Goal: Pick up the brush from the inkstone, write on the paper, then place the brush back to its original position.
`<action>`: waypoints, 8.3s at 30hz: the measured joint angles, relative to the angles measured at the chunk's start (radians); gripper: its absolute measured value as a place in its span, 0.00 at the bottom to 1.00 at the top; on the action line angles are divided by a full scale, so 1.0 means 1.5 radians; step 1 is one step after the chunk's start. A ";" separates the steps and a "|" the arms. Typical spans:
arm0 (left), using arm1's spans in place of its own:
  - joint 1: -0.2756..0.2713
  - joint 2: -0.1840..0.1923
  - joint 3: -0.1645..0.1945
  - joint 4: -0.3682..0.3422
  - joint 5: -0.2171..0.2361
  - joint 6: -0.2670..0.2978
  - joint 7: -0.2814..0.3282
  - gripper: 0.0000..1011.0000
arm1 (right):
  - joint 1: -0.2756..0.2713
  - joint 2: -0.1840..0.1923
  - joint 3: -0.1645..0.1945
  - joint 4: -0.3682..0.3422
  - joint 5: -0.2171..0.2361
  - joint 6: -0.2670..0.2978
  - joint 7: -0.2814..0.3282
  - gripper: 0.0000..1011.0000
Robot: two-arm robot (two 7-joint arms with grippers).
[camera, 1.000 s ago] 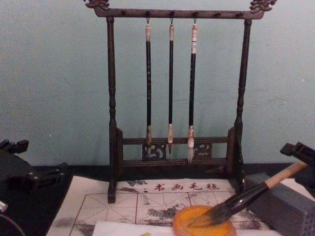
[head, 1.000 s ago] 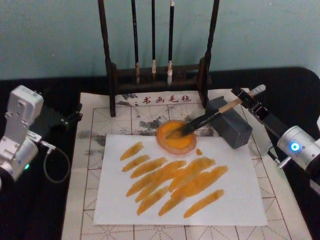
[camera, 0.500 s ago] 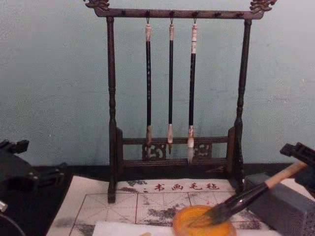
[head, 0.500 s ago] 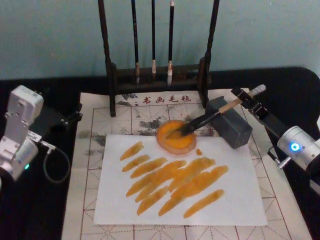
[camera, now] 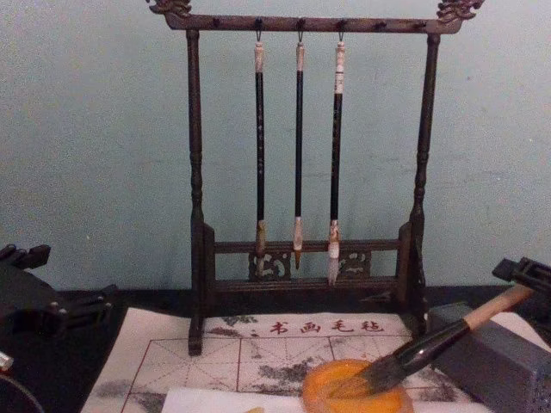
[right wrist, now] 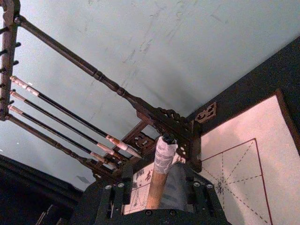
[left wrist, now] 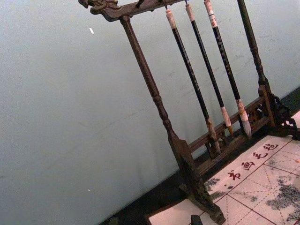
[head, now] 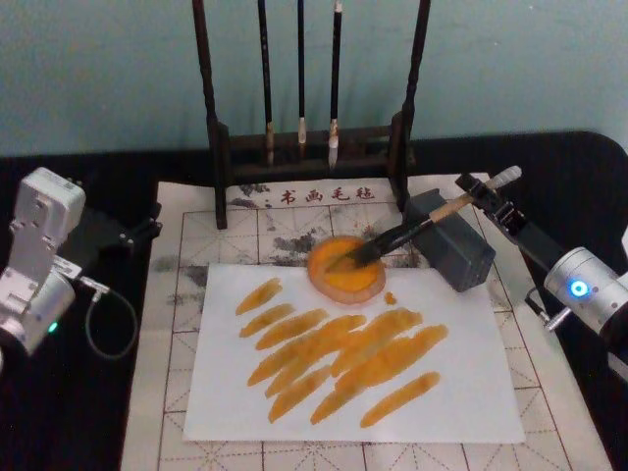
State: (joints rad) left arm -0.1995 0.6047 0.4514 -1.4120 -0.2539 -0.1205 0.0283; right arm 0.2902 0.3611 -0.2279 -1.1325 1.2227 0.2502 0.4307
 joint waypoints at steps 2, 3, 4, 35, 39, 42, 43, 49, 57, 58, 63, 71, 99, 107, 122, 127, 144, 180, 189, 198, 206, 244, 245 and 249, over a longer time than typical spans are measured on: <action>0.000 0.000 0.000 0.000 0.000 0.000 0.000 0.99 | 0.000 0.000 0.000 0.000 0.000 0.000 0.000 0.63; 0.000 0.000 0.000 0.000 0.000 0.000 0.000 0.99 | 0.000 0.000 0.000 0.000 0.000 0.000 0.000 0.61; 0.000 0.000 0.000 0.000 0.000 0.000 0.000 0.99 | 0.000 0.000 0.000 0.000 0.000 0.000 0.000 0.55; 0.000 0.000 0.000 0.000 0.000 0.000 0.000 0.99 | 0.000 0.000 0.000 0.000 0.000 0.000 0.000 0.19; 0.000 0.000 0.000 0.000 0.000 0.000 0.000 0.99 | 0.000 0.001 -0.001 0.000 0.001 0.000 0.000 0.19; 0.000 0.000 0.000 0.000 0.000 0.000 0.000 0.99 | 0.000 0.006 -0.002 0.000 0.021 0.012 0.001 0.19; 0.000 0.000 0.000 0.000 0.000 0.000 0.000 0.99 | 0.000 0.007 -0.002 -0.001 0.025 0.014 0.001 0.19; 0.000 0.000 0.000 0.000 0.000 0.000 0.000 0.99 | -0.001 0.015 0.000 -0.008 0.058 0.029 0.004 0.19; 0.000 0.000 0.000 0.000 0.000 0.000 0.000 0.99 | -0.006 0.027 0.002 -0.023 0.093 0.041 0.006 0.19; 0.000 0.000 0.000 0.000 0.000 0.000 0.000 0.99 | -0.008 0.030 0.002 -0.027 0.098 0.043 0.007 0.19; 0.000 0.000 0.000 0.000 0.000 0.000 0.000 0.99 | -0.013 0.040 0.000 -0.038 0.108 0.045 0.011 0.19; 0.000 0.000 0.000 0.000 0.000 0.000 0.000 0.99 | -0.033 0.076 0.000 -0.072 0.131 0.048 0.026 0.19; 0.000 0.000 0.000 0.000 0.000 0.000 0.000 0.99 | -0.095 0.202 -0.017 -0.145 0.159 0.050 0.096 0.19; 0.000 0.000 0.000 0.000 0.000 0.000 0.000 0.99 | -0.104 0.230 -0.030 -0.148 0.161 0.049 0.119 0.19; 0.000 0.000 0.000 0.000 0.000 0.000 0.000 0.99 | -0.091 0.269 -0.070 -0.129 0.148 0.054 0.165 0.19; 0.000 0.000 0.000 0.000 0.000 0.000 0.000 0.99 | -0.089 0.270 -0.077 -0.128 0.150 0.047 0.163 0.19; 0.000 0.000 0.000 0.000 0.000 0.000 0.000 0.99 | -0.089 0.269 -0.076 -0.128 0.150 0.044 0.160 0.19; 0.000 0.000 0.000 0.000 0.000 0.000 0.000 0.99 | -0.086 0.294 -0.135 -0.151 0.169 0.051 0.194 0.19; 0.000 0.000 0.000 0.000 0.000 0.000 0.000 0.99 | -0.077 0.296 -0.159 -0.159 0.169 0.053 0.202 0.19; 0.000 0.000 0.000 0.000 0.000 0.000 0.000 0.99 | -0.065 0.301 -0.187 -0.165 0.160 0.053 0.213 0.19; 0.000 0.000 0.000 0.000 0.000 0.000 0.000 0.99 | -0.050 0.301 -0.212 -0.163 0.151 0.052 0.217 0.19; 0.000 0.000 0.000 0.000 0.000 0.000 0.000 0.99 | -0.022 0.287 -0.254 -0.144 0.121 0.023 0.198 0.19; 0.000 0.000 0.000 0.000 0.000 0.000 0.000 0.99 | -0.022 0.287 -0.254 -0.144 0.121 0.023 0.198 0.19; 0.000 0.000 0.000 0.000 0.000 0.000 0.000 0.99 | -0.023 0.287 -0.251 -0.143 0.121 0.022 0.197 0.19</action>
State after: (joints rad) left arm -0.1995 0.6047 0.4514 -1.4120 -0.2539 -0.1205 0.0282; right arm 0.2553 0.7922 -0.6039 -1.3475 1.4045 0.2833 0.7257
